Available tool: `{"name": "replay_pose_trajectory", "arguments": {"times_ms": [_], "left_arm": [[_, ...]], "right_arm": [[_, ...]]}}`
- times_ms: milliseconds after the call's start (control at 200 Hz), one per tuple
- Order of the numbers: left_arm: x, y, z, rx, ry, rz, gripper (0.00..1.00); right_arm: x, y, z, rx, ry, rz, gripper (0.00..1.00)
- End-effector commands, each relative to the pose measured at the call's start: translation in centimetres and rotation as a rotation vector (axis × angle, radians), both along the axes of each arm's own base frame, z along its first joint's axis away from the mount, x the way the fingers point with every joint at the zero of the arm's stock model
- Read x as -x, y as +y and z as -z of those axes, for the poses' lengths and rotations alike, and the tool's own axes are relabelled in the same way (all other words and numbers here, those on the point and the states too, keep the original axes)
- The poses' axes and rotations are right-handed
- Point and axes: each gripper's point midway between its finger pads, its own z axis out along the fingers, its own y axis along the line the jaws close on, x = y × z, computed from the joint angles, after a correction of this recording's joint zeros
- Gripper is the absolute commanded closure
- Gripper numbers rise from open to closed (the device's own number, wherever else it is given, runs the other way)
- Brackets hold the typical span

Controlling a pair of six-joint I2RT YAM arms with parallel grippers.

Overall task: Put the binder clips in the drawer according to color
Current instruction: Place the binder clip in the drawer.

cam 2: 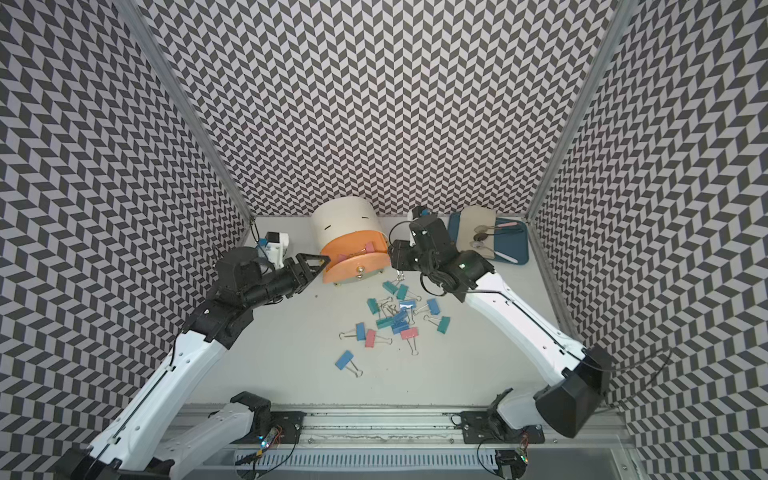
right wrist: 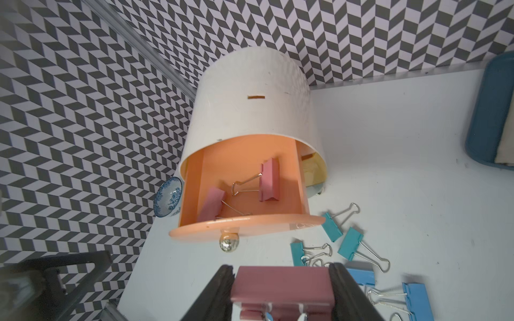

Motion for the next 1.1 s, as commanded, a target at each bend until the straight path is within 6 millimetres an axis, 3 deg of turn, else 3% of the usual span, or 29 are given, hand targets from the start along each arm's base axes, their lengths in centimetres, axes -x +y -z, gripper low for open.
{"name": "replay_pose_trajectory", "arguments": {"times_ms": [0, 371, 696, 1092], "left_arm": [[-0.4, -0.3, -1.8, 0.010, -0.053, 0.031, 0.37], [-2.0, 0.2, -2.5, 0.056, -0.062, 0.031, 0.37], [-3.0, 0.8, -3.2, 0.082, -0.073, 0.036, 0.36], [-3.5, 1.6, -2.3, 0.085, -0.057, 0.031, 0.36]], "right_arm": [[-1.5, 1.7, -2.2, -0.064, -0.043, -0.046, 0.55], [-5.0, 5.8, -4.8, -0.232, -0.051, -0.125, 0.55], [-6.8, 8.4, -6.7, -0.427, -0.056, -0.166, 0.55], [-8.5, 9.5, -5.0, -0.460, -0.071, -0.161, 0.55]]}}
